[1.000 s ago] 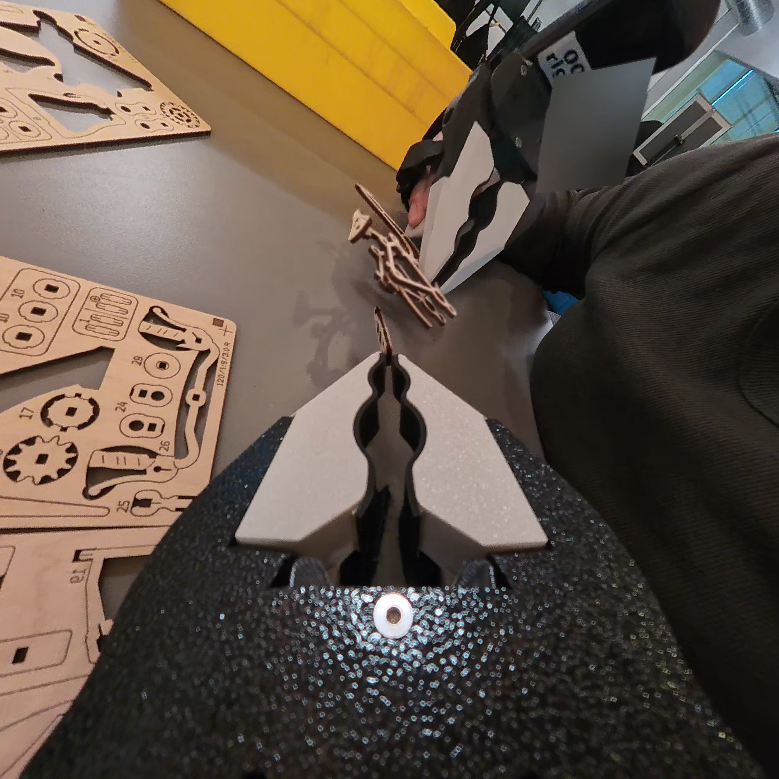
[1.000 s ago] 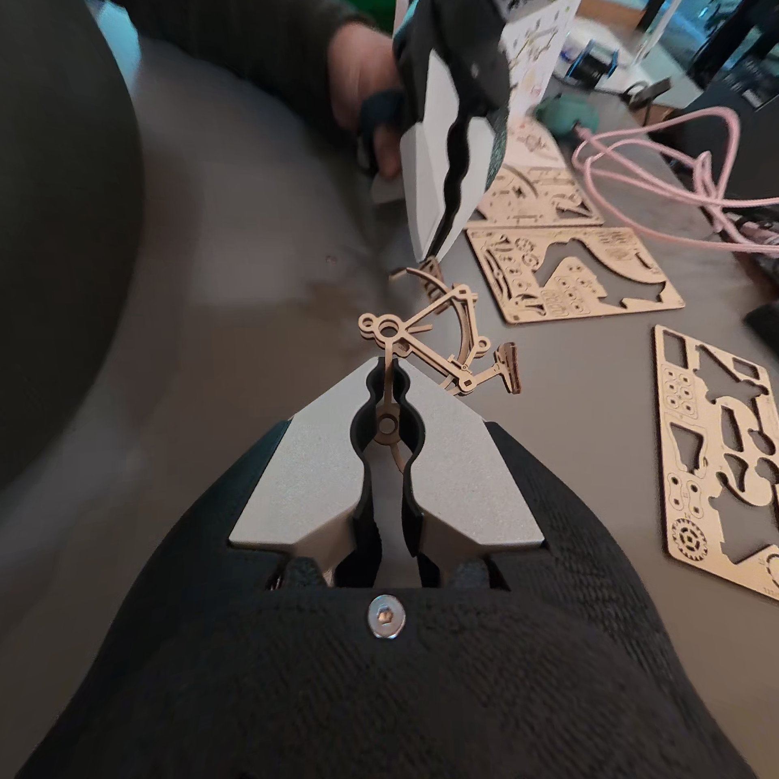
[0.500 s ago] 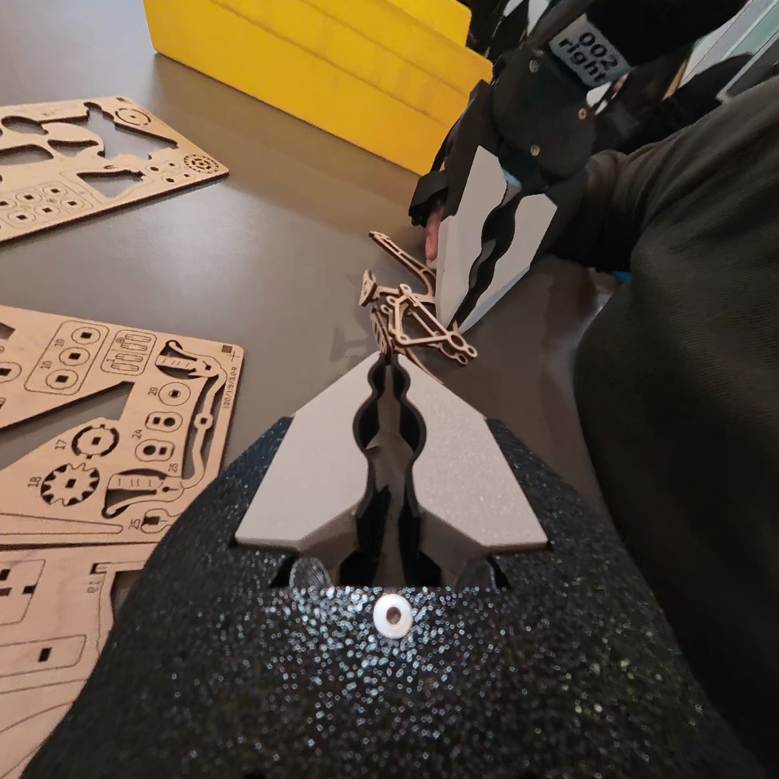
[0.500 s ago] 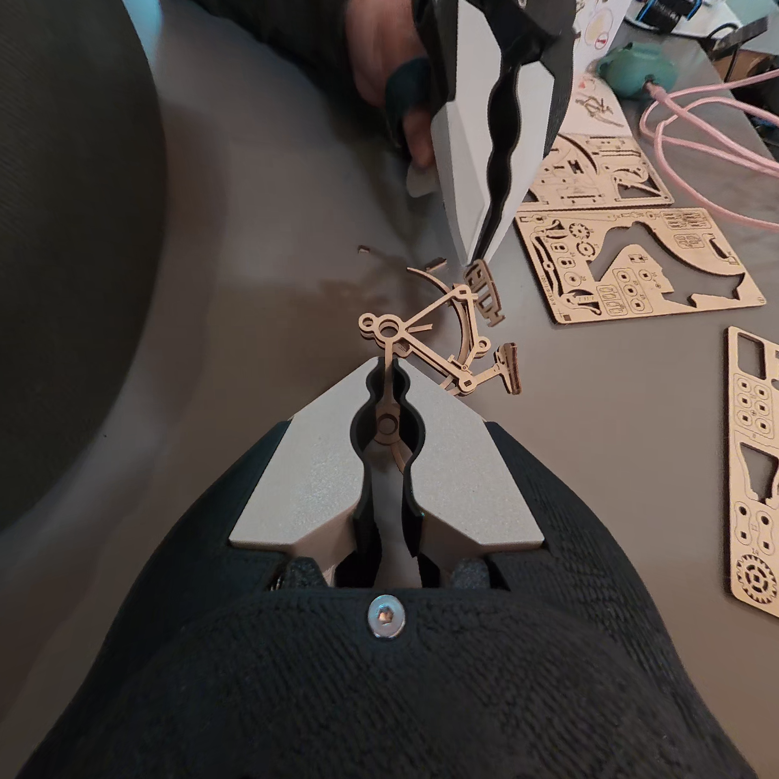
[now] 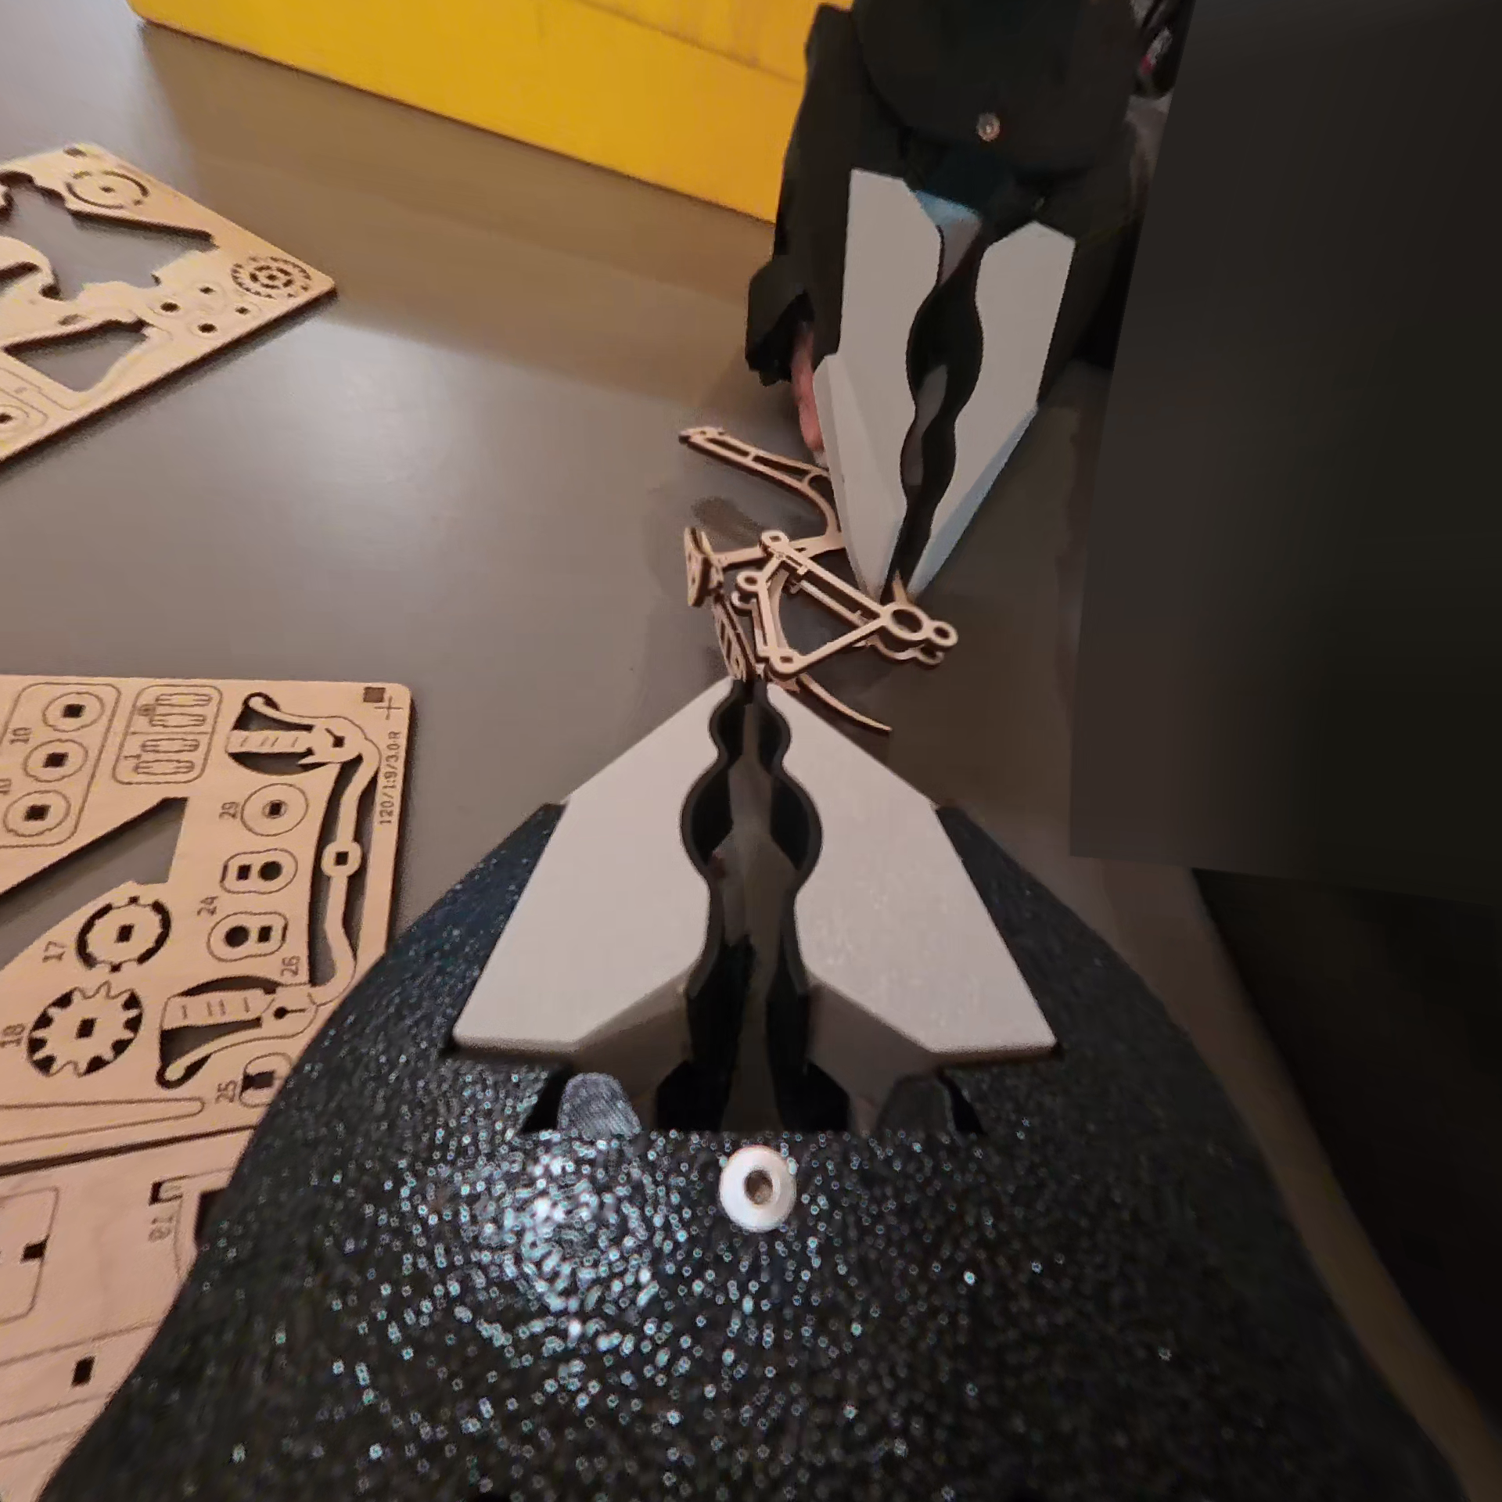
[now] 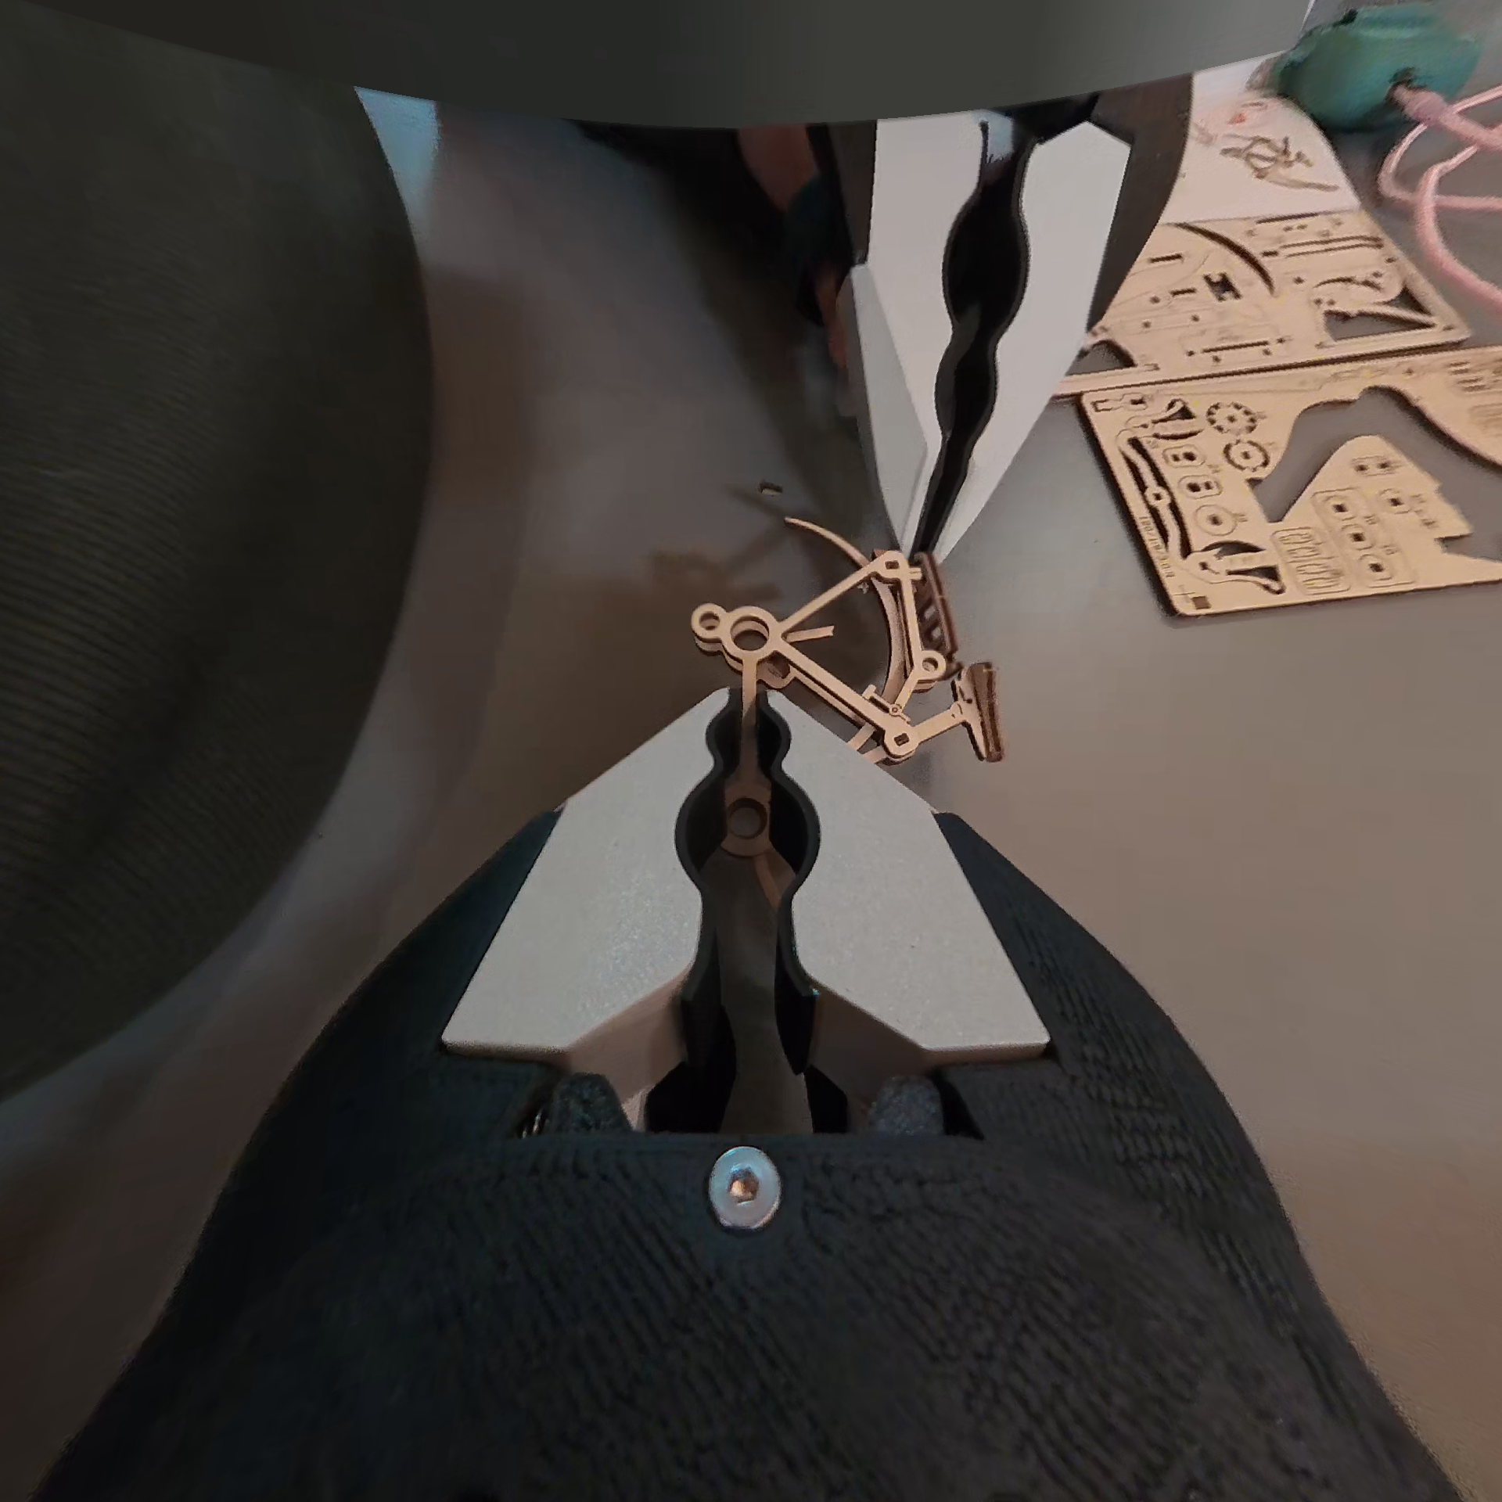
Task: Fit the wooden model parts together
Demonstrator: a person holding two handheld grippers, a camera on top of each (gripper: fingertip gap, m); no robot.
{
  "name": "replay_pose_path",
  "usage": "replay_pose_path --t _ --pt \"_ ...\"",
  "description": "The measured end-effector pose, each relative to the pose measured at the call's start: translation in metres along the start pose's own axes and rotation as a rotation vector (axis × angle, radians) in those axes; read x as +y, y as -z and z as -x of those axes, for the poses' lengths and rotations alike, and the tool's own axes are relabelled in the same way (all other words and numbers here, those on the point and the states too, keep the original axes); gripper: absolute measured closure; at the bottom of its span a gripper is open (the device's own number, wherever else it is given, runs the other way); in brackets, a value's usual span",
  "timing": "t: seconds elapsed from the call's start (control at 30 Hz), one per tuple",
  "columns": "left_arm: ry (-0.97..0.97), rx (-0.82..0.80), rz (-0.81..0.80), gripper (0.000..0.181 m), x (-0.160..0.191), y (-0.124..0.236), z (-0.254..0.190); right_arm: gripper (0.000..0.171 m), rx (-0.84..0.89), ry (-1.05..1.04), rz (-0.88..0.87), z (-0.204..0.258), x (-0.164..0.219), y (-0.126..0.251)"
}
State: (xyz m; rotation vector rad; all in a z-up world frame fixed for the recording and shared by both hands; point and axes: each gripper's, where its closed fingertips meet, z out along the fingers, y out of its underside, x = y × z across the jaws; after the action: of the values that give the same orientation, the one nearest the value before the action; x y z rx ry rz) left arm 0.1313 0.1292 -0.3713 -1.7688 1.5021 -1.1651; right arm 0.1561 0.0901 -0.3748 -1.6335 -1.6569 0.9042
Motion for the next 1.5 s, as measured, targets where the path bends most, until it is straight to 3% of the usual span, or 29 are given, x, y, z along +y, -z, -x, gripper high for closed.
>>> replay_pose_path --t 1.5 --pt "-0.044 0.207 0.156 0.181 0.021 -0.009 -0.031 0.169 -0.201 -0.155 0.045 0.021 0.013 0.001"
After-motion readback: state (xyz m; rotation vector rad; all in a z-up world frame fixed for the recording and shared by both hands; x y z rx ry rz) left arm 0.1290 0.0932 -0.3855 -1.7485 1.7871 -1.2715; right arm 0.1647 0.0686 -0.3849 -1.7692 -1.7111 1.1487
